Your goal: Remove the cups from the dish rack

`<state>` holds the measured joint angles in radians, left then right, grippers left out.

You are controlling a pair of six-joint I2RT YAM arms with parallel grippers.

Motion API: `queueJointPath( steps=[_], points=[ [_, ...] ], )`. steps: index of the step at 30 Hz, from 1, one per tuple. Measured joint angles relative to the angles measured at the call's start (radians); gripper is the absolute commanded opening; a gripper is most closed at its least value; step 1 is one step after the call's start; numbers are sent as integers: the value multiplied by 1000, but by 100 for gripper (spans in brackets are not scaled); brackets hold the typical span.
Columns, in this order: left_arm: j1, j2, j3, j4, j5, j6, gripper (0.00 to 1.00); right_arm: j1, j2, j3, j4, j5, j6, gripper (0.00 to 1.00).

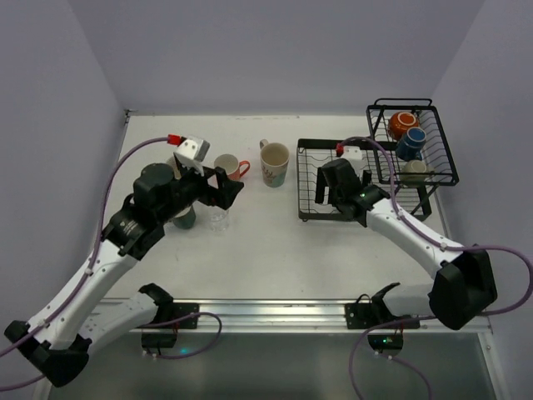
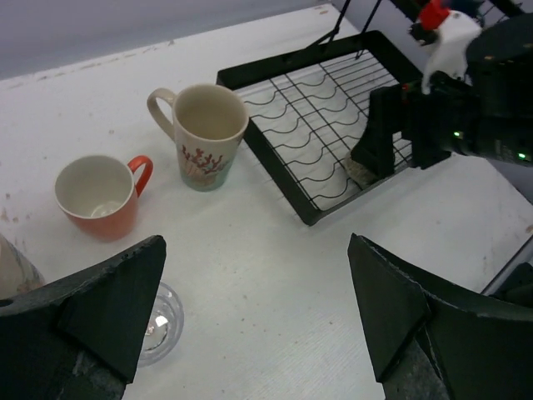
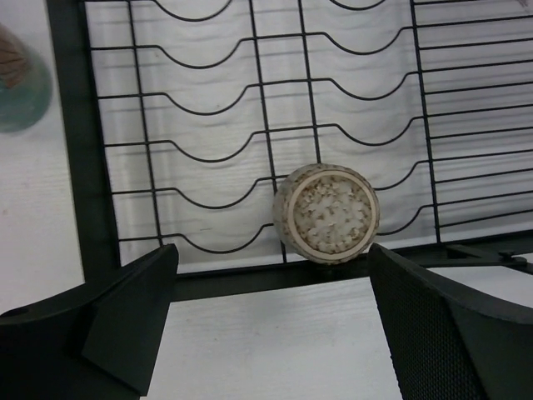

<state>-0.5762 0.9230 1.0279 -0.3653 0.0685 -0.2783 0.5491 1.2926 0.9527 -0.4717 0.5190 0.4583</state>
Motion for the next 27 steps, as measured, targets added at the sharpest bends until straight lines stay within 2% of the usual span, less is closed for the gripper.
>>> queueJointPath(
  steps=[4,10,17,27],
  points=[
    [0,-141,-101,47,57,0,95,-26,92,57,-56,38,-23,99],
    [0,-251,-203,65,94,2,95,-53,221,126,-117,67,-33,99],
    [-13,-297,-237,100,133,2,95,-80,299,164,-163,63,14,99],
    [-100,-341,-241,99,84,11,95,-106,356,167,-156,21,111,99]
  ],
)
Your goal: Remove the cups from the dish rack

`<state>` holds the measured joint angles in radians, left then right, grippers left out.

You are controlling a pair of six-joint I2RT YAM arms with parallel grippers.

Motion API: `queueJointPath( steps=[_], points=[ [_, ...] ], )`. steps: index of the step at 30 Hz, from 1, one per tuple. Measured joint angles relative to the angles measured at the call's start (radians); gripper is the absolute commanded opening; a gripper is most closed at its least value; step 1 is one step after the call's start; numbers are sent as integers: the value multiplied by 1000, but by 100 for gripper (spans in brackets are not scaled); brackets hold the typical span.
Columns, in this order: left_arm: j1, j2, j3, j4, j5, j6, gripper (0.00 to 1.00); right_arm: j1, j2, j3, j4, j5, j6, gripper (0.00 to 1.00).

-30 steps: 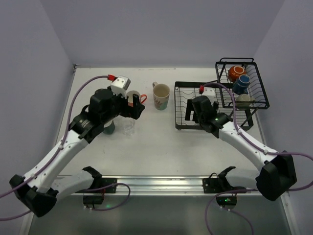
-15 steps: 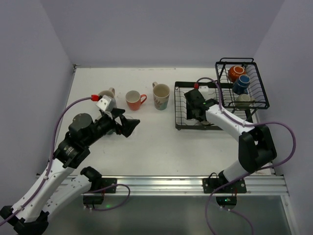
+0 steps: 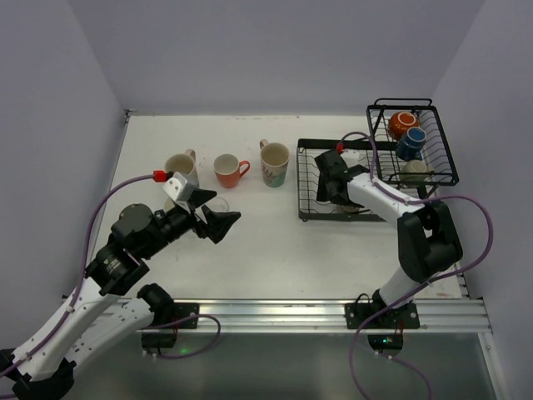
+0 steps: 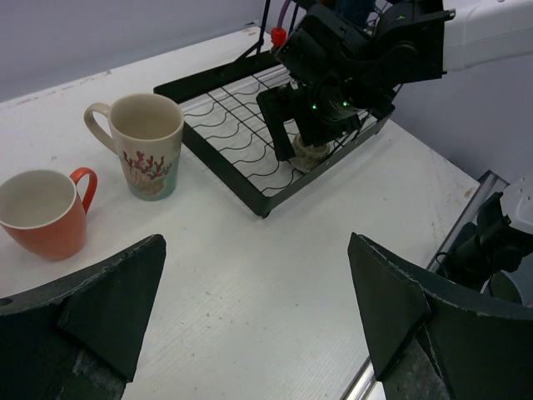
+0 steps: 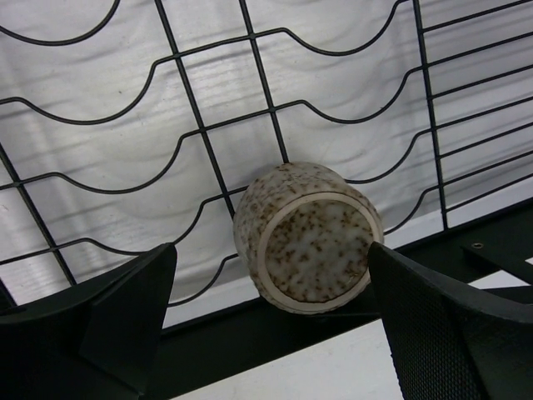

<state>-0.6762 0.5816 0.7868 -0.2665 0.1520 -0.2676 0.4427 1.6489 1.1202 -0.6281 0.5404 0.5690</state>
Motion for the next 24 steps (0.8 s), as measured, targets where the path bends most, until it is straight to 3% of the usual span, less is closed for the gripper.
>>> queueJointPath(
  steps=[11,16,20,24],
  points=[
    [-32,-11,0,0,-30,2,95,2,-3,-9,67,-37,34,97],
    [-32,-9,-1,0,-35,2,95,30,-41,-32,180,-156,29,92],
    [-32,-5,-9,0,-41,3,95,43,-90,-50,242,-224,34,98],
    [-32,-1,-15,-3,-48,3,95,38,-152,-52,236,-169,34,99]
  ],
)
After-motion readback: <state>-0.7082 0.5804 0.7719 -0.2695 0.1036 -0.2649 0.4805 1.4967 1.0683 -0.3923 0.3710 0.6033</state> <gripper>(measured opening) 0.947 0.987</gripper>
